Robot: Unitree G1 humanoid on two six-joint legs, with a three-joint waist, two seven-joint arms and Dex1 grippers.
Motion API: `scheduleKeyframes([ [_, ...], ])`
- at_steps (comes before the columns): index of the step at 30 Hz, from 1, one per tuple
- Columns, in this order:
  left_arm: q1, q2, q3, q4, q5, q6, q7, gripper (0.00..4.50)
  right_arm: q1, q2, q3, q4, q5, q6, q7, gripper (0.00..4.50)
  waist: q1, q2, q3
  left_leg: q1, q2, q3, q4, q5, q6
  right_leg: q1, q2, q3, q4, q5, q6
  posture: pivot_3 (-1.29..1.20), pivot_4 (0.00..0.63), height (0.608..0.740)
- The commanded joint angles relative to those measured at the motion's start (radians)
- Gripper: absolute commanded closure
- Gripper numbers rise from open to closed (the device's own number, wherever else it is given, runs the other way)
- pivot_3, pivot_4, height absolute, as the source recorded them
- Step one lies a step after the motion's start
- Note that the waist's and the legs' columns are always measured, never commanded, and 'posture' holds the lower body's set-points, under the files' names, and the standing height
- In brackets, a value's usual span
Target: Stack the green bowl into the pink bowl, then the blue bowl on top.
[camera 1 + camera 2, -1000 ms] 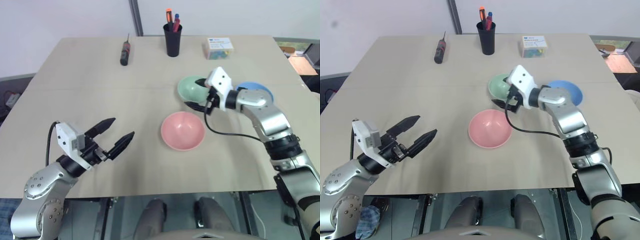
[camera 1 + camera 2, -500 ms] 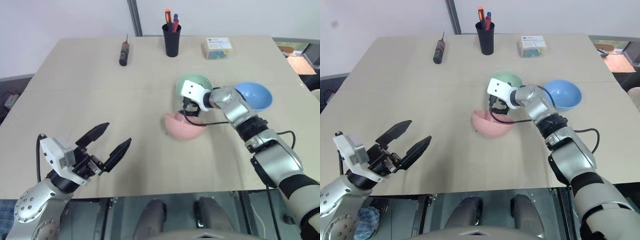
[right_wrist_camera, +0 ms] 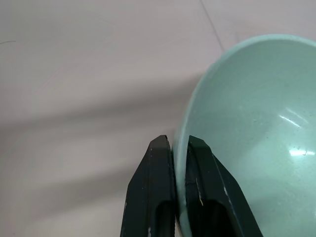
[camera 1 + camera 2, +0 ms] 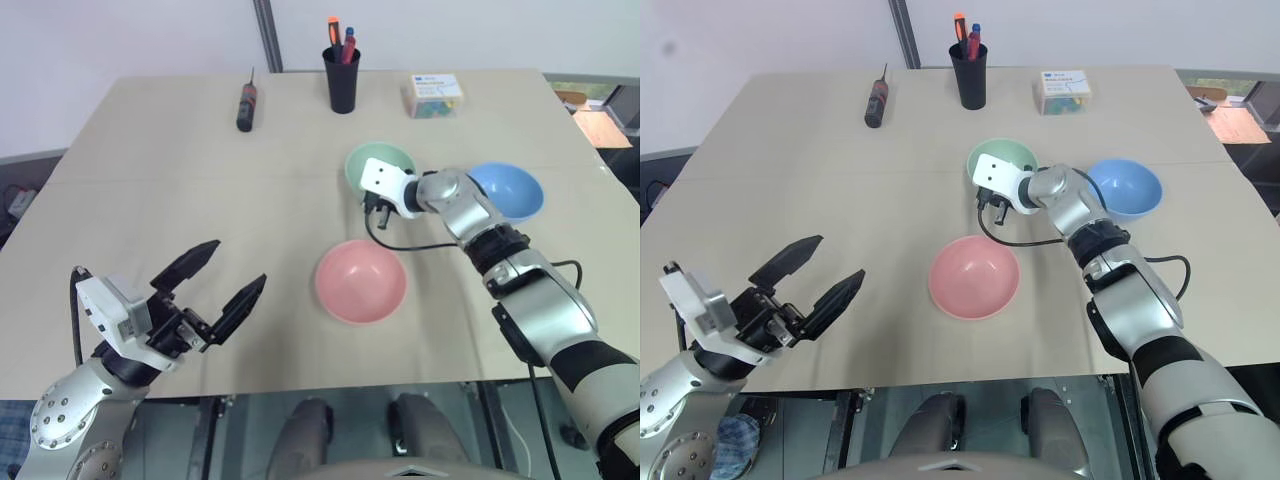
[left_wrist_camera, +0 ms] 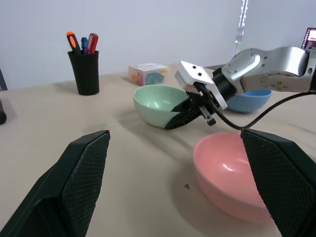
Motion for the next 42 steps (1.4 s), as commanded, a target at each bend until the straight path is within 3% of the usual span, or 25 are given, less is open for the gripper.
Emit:
scheduleKeyframes([
  [1,-0.011,0.019,-0.005,0.001,-0.002,-0.021,-0.015,0.0,0.005,-0.022,-0.032,-0.09,0.003,-0.039,0.008,4.47,0.0,0.0,0.0,0.0,0.0,0.0,0.0,0.0,0.0,0.0,0.0,0.0,0.0,0.0,0.0,0.0,0.15,0.74],
  [10,-0.085,0.061,-0.028,0.075,-0.005,-0.022,-0.063,0.0,0.193,-0.178,-0.098,-0.652,0.182,0.046,0.278,4.47,0.001,0.001,0.0,-0.003,0.0,-0.001,0.0,0.0,0.001,-0.003,-0.002,0.001,0.0,0.0,0.0,0.0,0.15,0.74],
  [21,-0.202,0.106,-0.084,0.178,0.003,-0.02,-0.136,0.0,0.431,-0.402,-0.154,-1.281,0.473,0.266,0.465,4.47,0.002,0.001,0.001,-0.003,0.0,-0.003,0.0,-0.002,0.004,-0.002,-0.003,0.0,-0.001,0.0,0.0,0.0,0.15,0.74],
  [32,-0.295,0.129,-0.133,0.261,0.01,-0.014,-0.205,0.0,0.513,-0.482,-0.106,-1.435,0.487,0.288,0.457,4.47,0.006,0.0,0.002,-0.001,0.0,-0.005,0.001,-0.002,0.004,0.001,-0.002,-0.003,-0.001,0.0,0.0,0.0,0.15,0.74],
  [34,-0.308,0.132,-0.139,0.271,0.011,-0.013,-0.213,0.0,0.52,-0.484,-0.104,-1.444,0.486,0.29,0.448,3.76,0.007,0.0,0.002,-0.001,0.0,-0.005,0.001,-0.002,0.004,0.001,-0.002,-0.003,-0.001,0.0,0.0,0.0,0.15,0.74],
  [35,-0.311,0.132,-0.141,0.274,0.011,-0.013,-0.215,0.0,0.522,-0.486,-0.104,-1.445,0.486,0.289,0.446,3.64,0.007,0.0,0.002,-0.001,0.0,-0.005,0.001,-0.002,0.004,0.001,-0.002,-0.003,-0.001,0.0,0.0,0.0,0.15,0.74],
  [37,-0.316,0.134,-0.145,0.279,0.012,-0.012,-0.22,0.0,0.525,-0.483,-0.105,-1.448,0.483,0.289,0.433,2.9,0.006,0.0,0.002,-0.001,0.0,-0.005,0.001,-0.002,0.004,0.001,-0.002,-0.003,-0.001,0.0,0.0,0.0,0.15,0.74],
  [38,-0.319,0.134,-0.147,0.281,0.013,-0.011,-0.222,0.0,0.527,-0.483,-0.106,-1.451,0.485,0.292,0.428,2.27,0.006,0.0,0.002,-0.001,0.0,-0.005,0.001,-0.002,0.004,0.001,-0.003,-0.003,-0.001,0.0,0.0,0.0,0.15,0.74],
  [42,-0.324,0.135,-0.152,0.287,0.017,-0.01,-0.233,0.0,0.537,-0.484,-0.119,-1.459,0.496,0.304,0.406,1.01,0.007,0.0,0.002,-0.001,0.0,-0.005,0.001,-0.002,0.004,0.001,-0.003,-0.003,-0.001,0.0,0.0,0.0,0.15,0.74],
])
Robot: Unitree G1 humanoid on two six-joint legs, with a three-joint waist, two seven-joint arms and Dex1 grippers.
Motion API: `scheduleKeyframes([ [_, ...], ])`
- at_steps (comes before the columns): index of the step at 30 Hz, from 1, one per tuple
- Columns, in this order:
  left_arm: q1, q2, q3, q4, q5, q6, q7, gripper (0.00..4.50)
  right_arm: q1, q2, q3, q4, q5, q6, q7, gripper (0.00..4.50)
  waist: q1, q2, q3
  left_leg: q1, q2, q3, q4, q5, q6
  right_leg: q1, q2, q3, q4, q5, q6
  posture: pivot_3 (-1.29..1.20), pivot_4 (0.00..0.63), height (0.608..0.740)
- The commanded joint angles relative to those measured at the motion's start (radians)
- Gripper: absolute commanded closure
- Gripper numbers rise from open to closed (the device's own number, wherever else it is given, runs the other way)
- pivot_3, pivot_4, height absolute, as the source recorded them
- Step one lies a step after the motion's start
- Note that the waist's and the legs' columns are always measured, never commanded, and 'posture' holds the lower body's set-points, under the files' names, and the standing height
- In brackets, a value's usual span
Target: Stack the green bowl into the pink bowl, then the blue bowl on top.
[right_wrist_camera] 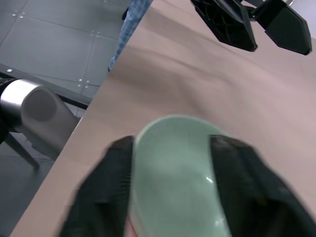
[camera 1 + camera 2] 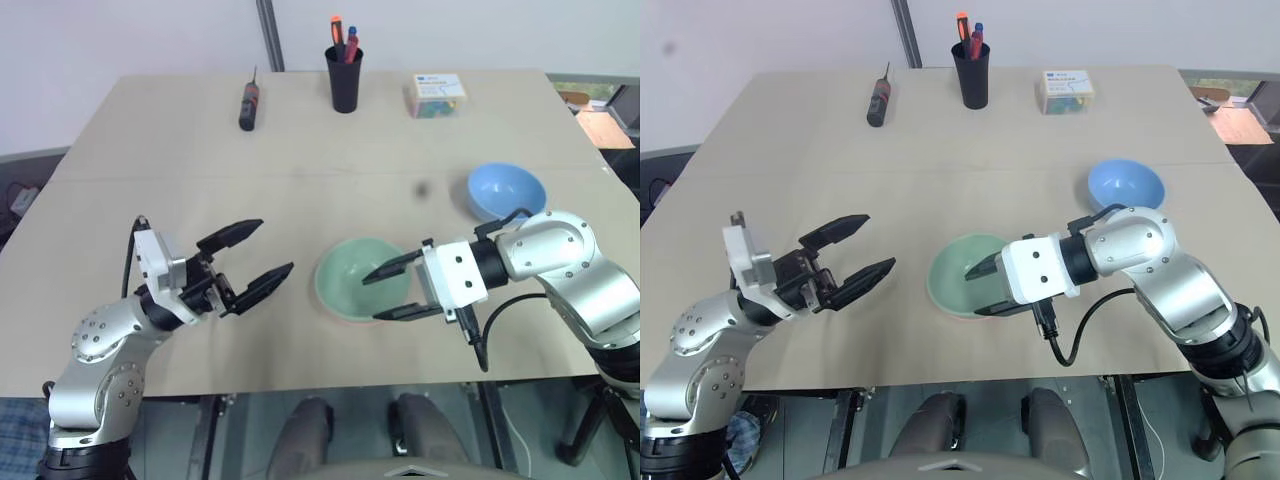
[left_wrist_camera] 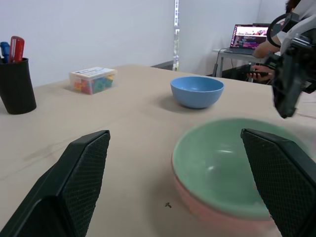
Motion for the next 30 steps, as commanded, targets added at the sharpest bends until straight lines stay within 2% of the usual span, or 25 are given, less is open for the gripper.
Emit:
scheduleKeyframes([
  [1,-0.01,0.011,-0.005,-0.006,0.0,-0.008,-0.014,0.0,0.01,-0.003,-0.035,-0.046,0.025,0.023,-0.034,0.58,0.0,0.0,0.0,0.0,0.0,0.0,0.0,0.0,0.0,0.0,0.0,0.0,0.0,0.0,0.0,0.0,0.15,0.74],
  [3,-0.011,0.011,-0.006,-0.008,-0.001,-0.006,-0.015,0.0,0.016,-0.013,-0.062,-0.049,0.05,0.06,-0.048,0.14,0.0,0.0,0.0,0.0,0.0,0.0,0.0,0.0,0.0,0.0,0.0,0.0,0.0,0.0,0.0,0.0,0.15,0.74],
  [9,-0.016,-0.003,-0.015,-0.012,-0.006,-0.009,-0.01,0.0,0.018,-0.071,-0.208,0.049,0.126,0.151,-0.087,0.14,0.002,0.0,0.0,0.0,0.0,0.0,0.0,0.0,0.0,0.001,0.0,0.0,0.0,0.0,0.0,0.0,0.15,0.74],
  [12,-0.043,-0.023,-0.024,-0.007,-0.012,-0.013,0.01,0.0,-0.02,-0.079,-0.282,0.191,0.106,0.167,-0.149,0.14,0.002,-0.001,0.0,0.001,0.0,0.0,0.0,0.0,0.0,0.001,0.0,0.0,0.0,0.0,0.0,0.0,0.15,0.74],
  [17,-0.075,-0.044,-0.04,-0.01,-0.011,-0.004,0.034,0.0,-0.072,-0.083,-0.282,0.391,0.013,0.101,-0.216,0.14,0.001,-0.001,0.0,0.001,0.0,0.004,0.0,0.0,0.0,0.002,0.001,0.0,0.0,0.0,0.0,0.0,0.15,0.74],
  [21,-0.101,-0.06,-0.071,-0.018,-0.006,-0.008,0.033,0.0,-0.135,-0.08,-0.249,0.65,-0.113,0.061,-0.315,0.14,-0.001,-0.001,0.001,0.0,0.0,0.006,0.0,0.0,0.0,0.001,0.001,0.0,-0.001,0.0,0.0,0.0,0.15,0.74],
  [30,-0.146,-0.086,-0.123,0.003,0.022,-0.017,0.04,0.0,-0.213,-0.04,-0.18,0.998,-0.265,-0.019,-0.378,0.14,-0.003,0.0,0.001,0.0,-0.001,0.008,0.0,0.0,0.0,0.001,0.002,0.001,0.0,0.0,0.0,0.0,0.15,0.74],
])
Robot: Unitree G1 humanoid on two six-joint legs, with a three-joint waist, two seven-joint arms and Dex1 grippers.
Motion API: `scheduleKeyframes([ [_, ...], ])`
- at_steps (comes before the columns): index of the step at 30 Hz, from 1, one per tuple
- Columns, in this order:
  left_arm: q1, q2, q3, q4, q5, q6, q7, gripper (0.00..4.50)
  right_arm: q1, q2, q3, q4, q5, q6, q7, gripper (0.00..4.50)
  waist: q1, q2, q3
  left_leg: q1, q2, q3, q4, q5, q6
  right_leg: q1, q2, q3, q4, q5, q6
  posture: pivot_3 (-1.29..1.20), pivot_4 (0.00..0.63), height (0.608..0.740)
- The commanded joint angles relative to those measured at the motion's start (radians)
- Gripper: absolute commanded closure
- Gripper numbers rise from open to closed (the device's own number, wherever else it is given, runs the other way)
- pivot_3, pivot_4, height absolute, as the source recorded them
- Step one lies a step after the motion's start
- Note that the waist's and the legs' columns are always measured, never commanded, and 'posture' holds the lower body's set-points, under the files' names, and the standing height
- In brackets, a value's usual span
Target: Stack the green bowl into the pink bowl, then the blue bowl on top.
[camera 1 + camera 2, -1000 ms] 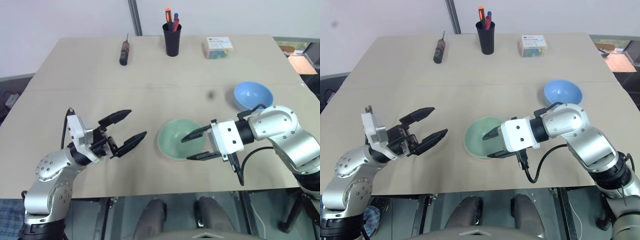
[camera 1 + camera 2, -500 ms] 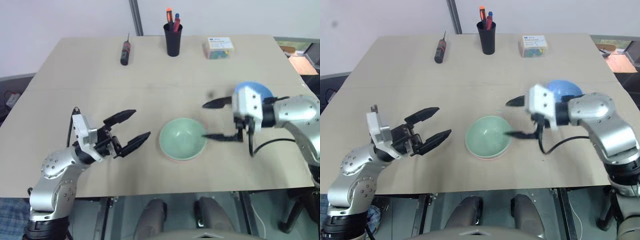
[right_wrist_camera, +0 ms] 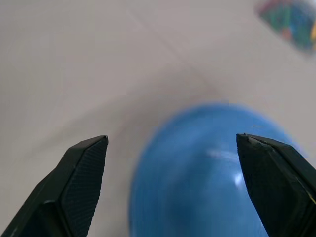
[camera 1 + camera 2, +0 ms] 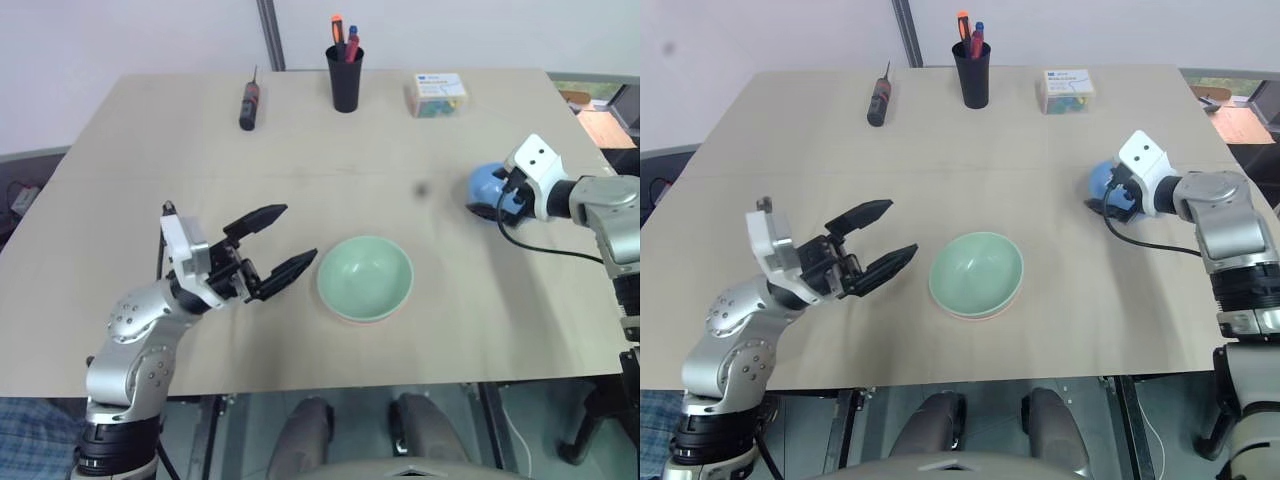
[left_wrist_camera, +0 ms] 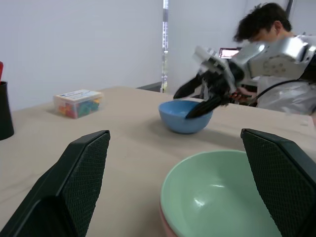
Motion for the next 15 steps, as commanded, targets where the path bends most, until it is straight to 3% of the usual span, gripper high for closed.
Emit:
scheduleKeyframes([
  [1,-0.022,-0.01,-0.022,0.0,0.022,-0.019,0.008,0.0,-0.062,0.015,0.006,0.115,-0.051,-0.043,-0.03,0.14,-0.002,0.0,0.0,0.0,0.0,0.0,0.0,0.0,0.0,0.0,0.0,0.0,0.0,0.0,0.0,0.0,0.15,0.74],
  [6,-0.049,-0.022,-0.043,0.019,0.036,-0.026,0.003,0.0,-0.113,0.054,0.017,0.295,-0.094,-0.078,-0.055,0.14,-0.002,0.0,0.0,0.0,0.0,0.0,0.0,0.002,-0.003,0.0,0.002,0.0,0.0,0.0,0.0,0.0,0.15,0.74],
  [10,-0.052,-0.022,-0.043,0.019,0.035,-0.025,0.002,0.0,-0.119,0.065,0.017,0.333,-0.111,-0.114,-0.042,1.21,-0.002,0.0,0.0,0.0,0.0,0.001,0.0,0.002,-0.004,0.0,0.001,0.0,0.0,0.0,0.0,0.0,0.15,0.74],
  [15,-0.045,-0.021,-0.041,0.013,0.034,-0.025,0.005,0.0,-0.111,0.072,0.009,0.314,-0.111,-0.122,-0.024,3.25,-0.002,0.0,0.0,0.0,0.0,0.0,0.0,0.002,-0.004,0.0,0.001,0.0,0.001,0.0,0.0,0.0,0.15,0.74],
])
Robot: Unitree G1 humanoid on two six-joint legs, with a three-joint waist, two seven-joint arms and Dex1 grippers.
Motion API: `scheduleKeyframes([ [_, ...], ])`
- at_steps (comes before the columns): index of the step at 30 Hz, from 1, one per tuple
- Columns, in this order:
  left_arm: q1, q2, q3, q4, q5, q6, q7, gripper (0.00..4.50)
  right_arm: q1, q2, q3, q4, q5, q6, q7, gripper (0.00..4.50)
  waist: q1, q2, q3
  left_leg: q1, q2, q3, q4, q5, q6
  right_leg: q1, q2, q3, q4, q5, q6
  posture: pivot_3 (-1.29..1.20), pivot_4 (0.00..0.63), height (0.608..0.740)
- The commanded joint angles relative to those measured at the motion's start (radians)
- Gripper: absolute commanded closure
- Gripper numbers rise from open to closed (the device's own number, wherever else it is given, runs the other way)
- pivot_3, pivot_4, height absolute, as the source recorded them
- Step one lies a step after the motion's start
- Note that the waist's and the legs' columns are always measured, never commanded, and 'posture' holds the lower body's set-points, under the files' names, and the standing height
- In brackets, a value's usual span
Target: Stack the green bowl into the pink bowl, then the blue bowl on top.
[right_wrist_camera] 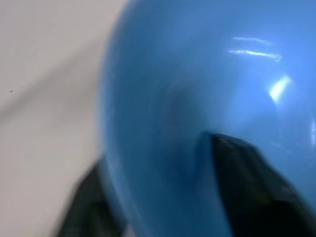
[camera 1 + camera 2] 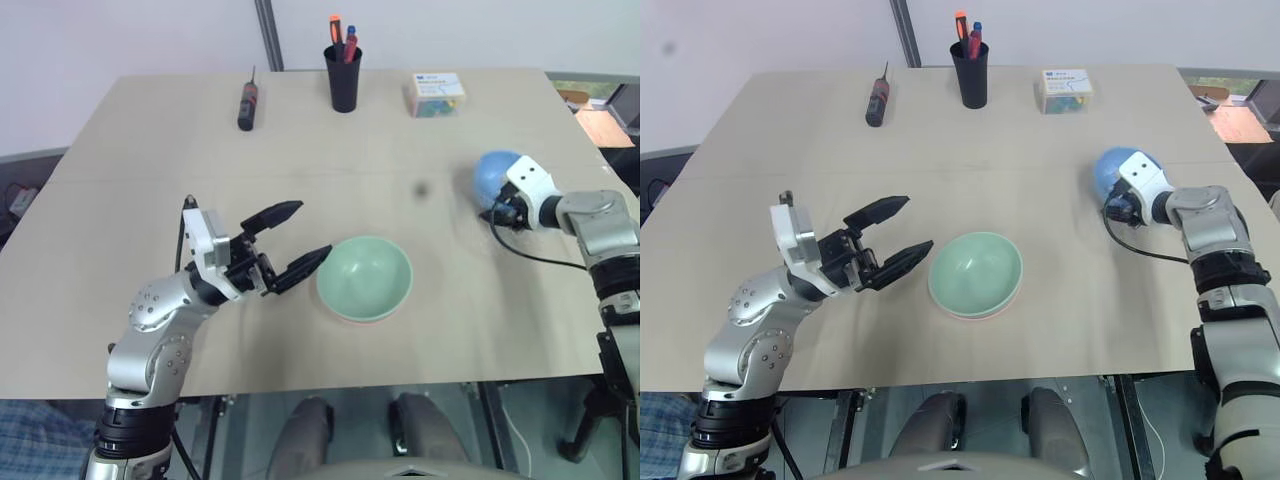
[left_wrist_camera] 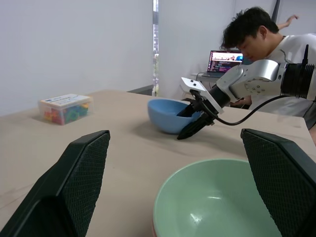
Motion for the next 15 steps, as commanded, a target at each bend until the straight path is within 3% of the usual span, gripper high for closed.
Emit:
scheduleKeyframes([
  [1,0.003,0.001,0.005,-0.023,0.001,-0.02,-0.002,0.0,-0.011,-0.004,-0.014,-0.034,-0.001,-0.019,0.017,3.69,0.0,0.0,0.0,0.0,0.0,0.0,0.0,0.0,0.0,0.0,0.0,0.0,0.0,0.0,0.0,0.0,0.15,0.74],
  [3,0.003,0.001,0.004,-0.024,0.002,-0.019,0.0,0.0,0.0,-0.007,-0.014,-0.075,0.001,-0.029,0.031,4.45,0.0,-0.001,-0.001,0.0,0.0,0.0,0.0,0.0,0.0,0.0,0.0,0.0,0.0,0.0,0.0,0.0,0.15,0.74],
  [11,0.01,0.019,0.021,-0.001,0.009,-0.027,-0.009,0.0,0.161,-0.059,-0.02,-0.736,0.207,-0.115,0.345,4.45,-0.001,0.002,0.002,-0.001,0.001,-0.001,0.0,0.0,0.0,-0.002,-0.001,0.001,0.0,0.0,0.0,0.0,0.15,0.74],
  [15,0.014,0.033,0.04,0.021,0.02,-0.034,-0.005,0.0,0.203,-0.075,0.009,-1.003,0.268,-0.066,0.393,4.45,0.006,0.001,0.002,-0.003,0.001,-0.005,0.0,0.0,0.001,-0.002,-0.002,-0.002,-0.001,0.0,0.0,0.0,0.15,0.74],
])
